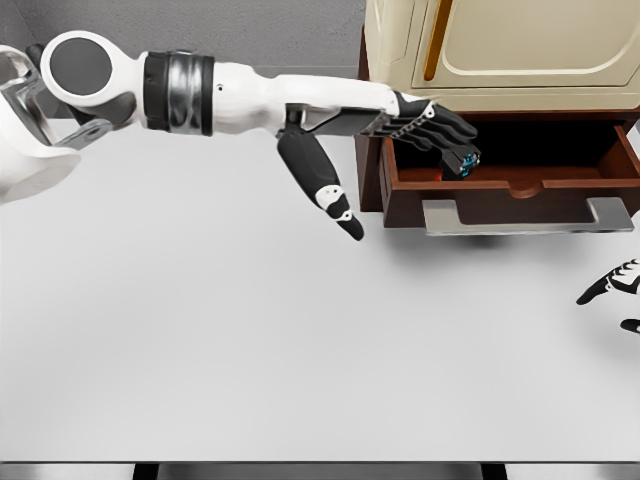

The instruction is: Put the switch into the drawer with left arm, and close the drawer with right arm

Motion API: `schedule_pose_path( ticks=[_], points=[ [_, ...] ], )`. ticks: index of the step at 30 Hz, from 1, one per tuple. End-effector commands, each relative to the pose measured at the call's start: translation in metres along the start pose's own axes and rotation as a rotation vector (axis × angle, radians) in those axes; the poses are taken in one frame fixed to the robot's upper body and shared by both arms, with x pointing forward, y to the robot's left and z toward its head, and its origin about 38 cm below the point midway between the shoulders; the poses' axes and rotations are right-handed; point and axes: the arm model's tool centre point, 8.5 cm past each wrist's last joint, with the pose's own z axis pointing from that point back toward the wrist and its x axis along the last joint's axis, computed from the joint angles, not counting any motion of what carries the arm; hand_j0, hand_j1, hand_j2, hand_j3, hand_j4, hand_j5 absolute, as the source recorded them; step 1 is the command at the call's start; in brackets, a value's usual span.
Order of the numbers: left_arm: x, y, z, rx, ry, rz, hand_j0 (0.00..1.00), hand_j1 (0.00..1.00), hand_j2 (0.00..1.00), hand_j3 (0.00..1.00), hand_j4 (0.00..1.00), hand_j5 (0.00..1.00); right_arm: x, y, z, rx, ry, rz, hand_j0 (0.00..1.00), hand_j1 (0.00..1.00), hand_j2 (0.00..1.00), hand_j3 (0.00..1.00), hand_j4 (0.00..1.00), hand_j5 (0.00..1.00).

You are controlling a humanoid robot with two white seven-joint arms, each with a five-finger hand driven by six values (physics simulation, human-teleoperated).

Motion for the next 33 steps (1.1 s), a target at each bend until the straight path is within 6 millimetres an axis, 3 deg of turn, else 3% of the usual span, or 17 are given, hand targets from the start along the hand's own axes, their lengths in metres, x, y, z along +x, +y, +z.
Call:
schedule_pose_path(
  ticks=[1, 12, 19, 22, 33],
  points=[
    [-0.002, 0.001, 0.001, 0.003, 0.007, 0.032, 1.0, 1.0, 1.0, 1.0, 1.0, 1.0, 0.0, -0.001, 0.0, -0.004, -0.001, -0.005, 0.67, 0.67, 0.67, 0.67, 0.67, 0.67],
    [-0.04, 0.014, -0.023, 0.071, 0.026, 0.134, 1.0, 1.0, 1.0, 1.0, 1.0, 1.0, 0.0, -0.001, 0.0, -0.005, 0.0, -0.004, 0.67, 0.67, 0.67, 0.67, 0.67, 0.67],
    [-0.048, 0.006, -0.031, 0.051, 0.033, 0.151, 1.0, 1.0, 1.0, 1.0, 1.0, 1.0, 0.0, -0.001, 0.0, -0.004, -0.001, -0.005, 0.67, 0.67, 0.67, 0.67, 0.67, 0.67],
    [-0.06, 0.004, -0.041, 0.048, 0.048, 0.174, 1.0, 1.0, 1.0, 1.0, 1.0, 1.0, 0.0, -0.001, 0.0, -0.004, -0.001, -0.005, 0.67, 0.67, 0.67, 0.67, 0.67, 0.67],
    [-0.07, 0.015, -0.035, 0.089, 0.009, 0.322, 1.0, 1.0, 1.0, 1.0, 1.0, 1.0, 0.0, -0.001, 0.0, -0.004, -0.001, -0.005, 0.67, 0.67, 0.67, 0.67, 0.67, 0.67]
  ],
)
